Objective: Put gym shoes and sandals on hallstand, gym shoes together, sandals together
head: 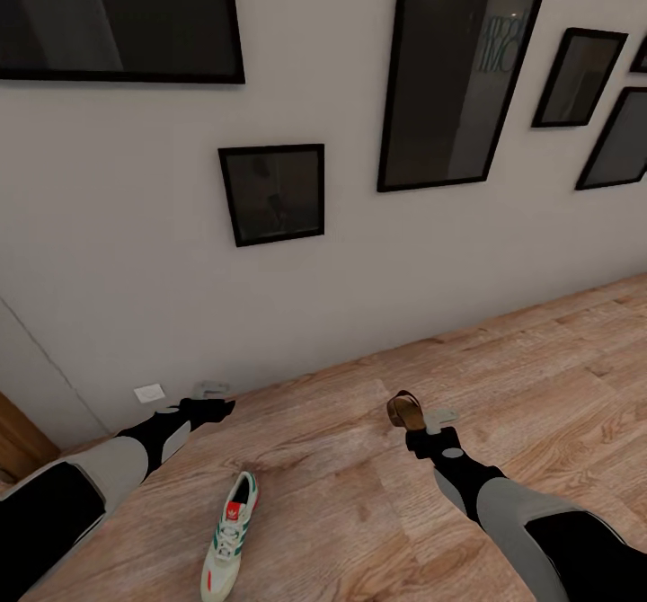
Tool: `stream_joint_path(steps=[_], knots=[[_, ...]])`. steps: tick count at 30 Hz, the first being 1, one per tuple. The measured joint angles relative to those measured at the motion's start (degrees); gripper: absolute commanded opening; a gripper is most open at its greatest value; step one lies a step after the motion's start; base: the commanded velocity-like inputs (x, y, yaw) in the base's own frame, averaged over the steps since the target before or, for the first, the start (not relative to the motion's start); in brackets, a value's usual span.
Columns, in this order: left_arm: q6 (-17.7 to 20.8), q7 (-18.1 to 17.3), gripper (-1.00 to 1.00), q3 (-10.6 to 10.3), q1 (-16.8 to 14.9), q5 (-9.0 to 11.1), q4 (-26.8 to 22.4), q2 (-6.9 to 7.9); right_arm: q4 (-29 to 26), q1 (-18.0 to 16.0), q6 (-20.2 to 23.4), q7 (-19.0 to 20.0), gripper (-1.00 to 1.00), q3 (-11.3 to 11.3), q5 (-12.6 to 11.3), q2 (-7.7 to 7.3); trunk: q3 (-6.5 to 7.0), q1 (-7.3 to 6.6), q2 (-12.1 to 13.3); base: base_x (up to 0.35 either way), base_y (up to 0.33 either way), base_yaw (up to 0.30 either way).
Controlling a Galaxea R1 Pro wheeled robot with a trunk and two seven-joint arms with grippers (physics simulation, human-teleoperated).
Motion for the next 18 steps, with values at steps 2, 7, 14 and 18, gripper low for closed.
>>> stream_joint_path(steps=[2, 7, 14, 18], knots=[[0.1, 0.0, 1.00, 0.0, 0.0, 0.1, 0.0, -0.04, 0.0, 0.0, 0.0, 0.0, -1.00, 0.0, 0.0, 0.00, -0.36, 0.43, -0.8, 0.000, 0.000, 0.000], [0.2, 0.0, 1.00, 0.0, 0.0, 0.1, 0.0, -0.08, 0.0, 0.0, 0.0, 0.0, -1.00, 0.0, 0.0, 0.00, -1.25, 1.53, -2.8, 0.000, 0.000, 0.000], [0.2, 0.0, 1.00, 0.0, 0.0, 0.1, 0.0, -0.09, 0.0, 0.0, 0.0, 0.0, -1.00, 0.0, 0.0, 0.00, -2.33, 2.85, -5.2, 0.000, 0.000, 0.000], [0.2, 0.0, 1.00, 0.0, 0.0, 0.1, 0.0, -0.09, 0.0, 0.0, 0.0, 0.0, -1.00, 0.0, 0.0, 0.00, -2.33, 2.86, -5.2, 0.000, 0.000, 0.000]])
